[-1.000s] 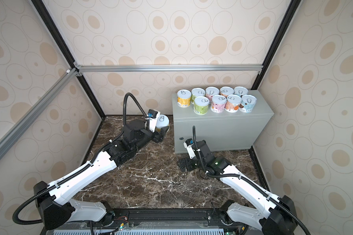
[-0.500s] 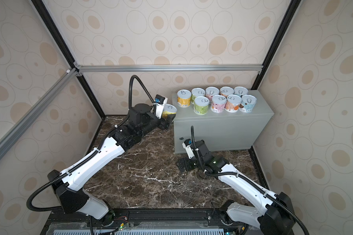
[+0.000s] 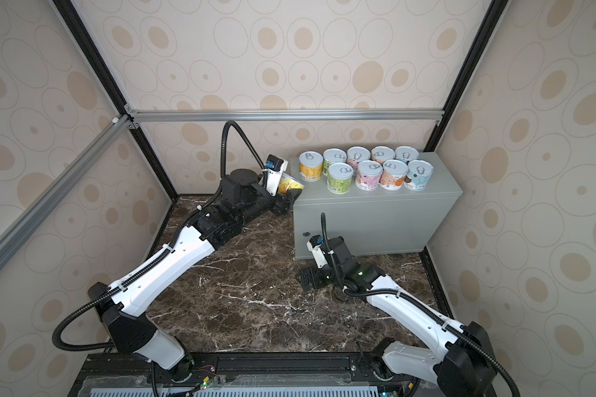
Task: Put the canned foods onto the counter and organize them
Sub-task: 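Raise the yellow can with the left gripper up to the cabinet top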
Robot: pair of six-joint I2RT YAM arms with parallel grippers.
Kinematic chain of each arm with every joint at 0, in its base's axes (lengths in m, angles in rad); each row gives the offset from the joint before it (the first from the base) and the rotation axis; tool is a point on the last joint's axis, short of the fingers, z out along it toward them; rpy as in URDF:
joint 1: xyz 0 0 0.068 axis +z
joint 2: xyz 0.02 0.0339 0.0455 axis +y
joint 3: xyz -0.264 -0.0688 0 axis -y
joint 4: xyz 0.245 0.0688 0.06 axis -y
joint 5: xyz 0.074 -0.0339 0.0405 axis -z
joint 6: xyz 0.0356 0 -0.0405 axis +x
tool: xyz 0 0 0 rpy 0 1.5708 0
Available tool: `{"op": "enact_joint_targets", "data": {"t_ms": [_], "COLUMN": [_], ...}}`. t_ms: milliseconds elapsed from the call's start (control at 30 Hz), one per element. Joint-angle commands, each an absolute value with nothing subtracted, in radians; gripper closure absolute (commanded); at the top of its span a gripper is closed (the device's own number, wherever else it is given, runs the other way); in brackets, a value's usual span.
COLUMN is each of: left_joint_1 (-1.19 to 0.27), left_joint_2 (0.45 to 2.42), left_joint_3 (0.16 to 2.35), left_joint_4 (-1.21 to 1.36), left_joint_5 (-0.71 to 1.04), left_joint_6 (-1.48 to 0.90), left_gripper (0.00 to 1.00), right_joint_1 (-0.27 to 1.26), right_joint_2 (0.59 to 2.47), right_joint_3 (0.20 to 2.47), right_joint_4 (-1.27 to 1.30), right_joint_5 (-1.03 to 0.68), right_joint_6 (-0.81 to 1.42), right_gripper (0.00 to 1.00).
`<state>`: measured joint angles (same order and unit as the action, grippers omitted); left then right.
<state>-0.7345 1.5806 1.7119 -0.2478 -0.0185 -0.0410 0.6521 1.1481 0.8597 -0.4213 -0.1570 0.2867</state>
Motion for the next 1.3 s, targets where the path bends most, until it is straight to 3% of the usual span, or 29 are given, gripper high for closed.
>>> {"op": "enact_joint_targets", "data": {"t_ms": [0, 467, 867, 1267], "left_joint_1": [-0.726, -0.723, -0.705, -0.693], "left_joint_2": [1.511, 1.423, 1.409, 1.527], "left_joint_3": [1.700, 1.636, 1.411, 1.363], "left_joint_4": [-0.139, -0.071, 0.365, 0.572], "left_joint_5": [0.001, 0.011, 0.103, 0.167], "left_joint_6": [-0.049, -0.055, -0.128, -0.173], "left_gripper": [0.37, 0.39, 0.40, 0.41], "right_joint_1": [0.647, 0.648, 0.649, 0.648], "right_joint_2": [1.156, 1.159, 1.164, 1.164], "right_joint_3": [0.853, 0.853, 0.847, 0.841], "right_joint_4": [-0.418, -0.416, -0.413, -0.412], "right_joint_5": [-0.156, -0.155, -0.158, -0.146], "right_joint_6": [0.285, 0.284, 0.288, 0.276], "right_gripper": [0.01, 0.01, 0.01, 0.01]}}
